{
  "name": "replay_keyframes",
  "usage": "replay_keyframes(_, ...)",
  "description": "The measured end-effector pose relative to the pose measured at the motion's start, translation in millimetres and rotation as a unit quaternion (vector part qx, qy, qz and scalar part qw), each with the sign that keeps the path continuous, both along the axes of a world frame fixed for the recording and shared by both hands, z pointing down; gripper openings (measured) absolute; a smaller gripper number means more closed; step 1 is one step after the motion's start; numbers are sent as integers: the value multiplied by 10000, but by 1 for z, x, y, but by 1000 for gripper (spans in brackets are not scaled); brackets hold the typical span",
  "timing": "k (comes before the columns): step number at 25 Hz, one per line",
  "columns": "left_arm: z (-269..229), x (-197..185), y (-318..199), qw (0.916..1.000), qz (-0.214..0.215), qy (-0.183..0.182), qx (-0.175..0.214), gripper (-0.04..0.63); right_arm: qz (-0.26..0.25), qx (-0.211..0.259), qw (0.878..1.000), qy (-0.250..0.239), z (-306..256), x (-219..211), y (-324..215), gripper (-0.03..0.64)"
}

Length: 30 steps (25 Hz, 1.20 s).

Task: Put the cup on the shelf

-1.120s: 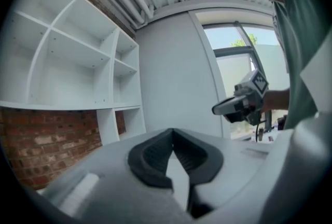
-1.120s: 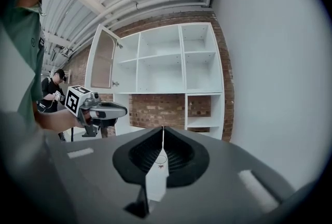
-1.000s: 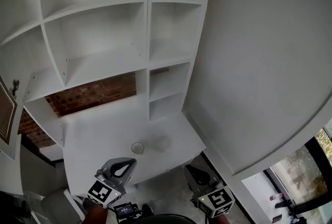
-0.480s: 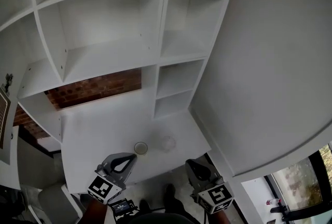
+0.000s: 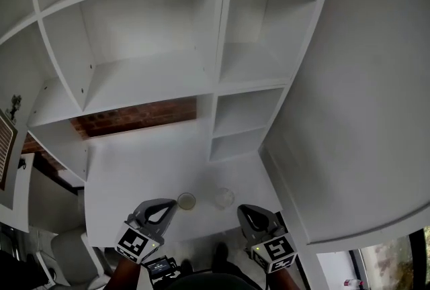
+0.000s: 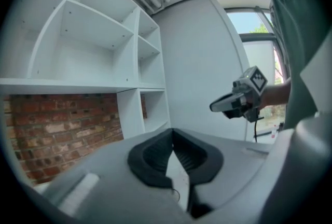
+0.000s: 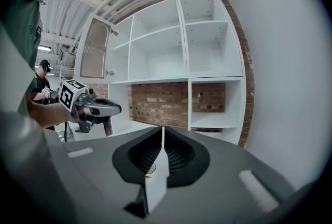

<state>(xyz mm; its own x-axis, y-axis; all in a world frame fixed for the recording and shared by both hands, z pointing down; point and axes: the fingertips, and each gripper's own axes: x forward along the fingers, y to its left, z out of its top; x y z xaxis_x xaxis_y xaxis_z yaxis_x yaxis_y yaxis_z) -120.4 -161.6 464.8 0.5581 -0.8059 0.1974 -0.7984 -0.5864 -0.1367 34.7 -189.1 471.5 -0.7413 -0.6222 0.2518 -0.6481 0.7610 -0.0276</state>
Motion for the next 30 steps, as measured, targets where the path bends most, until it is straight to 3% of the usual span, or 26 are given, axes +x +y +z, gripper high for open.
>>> replay_keyframes(11,56,1,-55,9966,-660,-315,-392,3,-690,-324,9970,146,53,-2,-73,49)
replay_keyframes(18,123,-9,-74,9915,-860,-466,-854,10,-979,-675,9917,486,110,-11,-98,132)
replay_keyframes(30,229,-5,-90,9845,-462,-921,-1422,259,-1350,-1010,9811,946,205,-32,-109,324)
